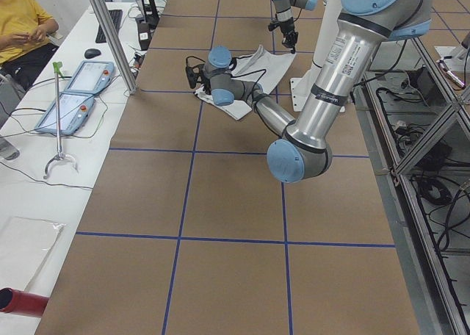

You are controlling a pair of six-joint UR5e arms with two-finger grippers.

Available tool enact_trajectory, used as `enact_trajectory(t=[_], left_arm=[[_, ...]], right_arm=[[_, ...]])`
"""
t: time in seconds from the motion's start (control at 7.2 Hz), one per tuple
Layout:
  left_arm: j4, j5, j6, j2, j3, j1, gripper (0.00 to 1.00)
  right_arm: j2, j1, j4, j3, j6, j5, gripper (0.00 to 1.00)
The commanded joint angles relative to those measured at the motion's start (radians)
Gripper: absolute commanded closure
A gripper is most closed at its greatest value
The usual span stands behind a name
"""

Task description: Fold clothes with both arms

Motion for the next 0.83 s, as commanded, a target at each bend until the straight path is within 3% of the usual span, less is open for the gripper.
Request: enact_trajectory(t=[0.0, 0.14, 0.42, 0.69], left_arm=[[0.126, 0.004, -0.022, 0.014, -0.053, 0.054, 0.53], [0.144, 0.008, -0.023, 0.046, -0.084, 0.086, 0.45], [0.145, 0.010, -0.023, 0.128, -0.118, 0.139, 0.42], [0.145, 0.011, -0.052, 0.149, -0.104, 0.207, 0.40]], right_arm=[[-0.019, -0.051, 0.000, 0.007, 0.011, -0.035, 0.00], [-0.016, 0.021, 0.000, 0.006, 0.011, -0.043, 0.00], [0.027, 0.211, 0.000, -0.015, -0.002, -0.043, 0.00], [0.172, 0.382, 0.002, -0.145, -0.025, -0.052, 0.00]])
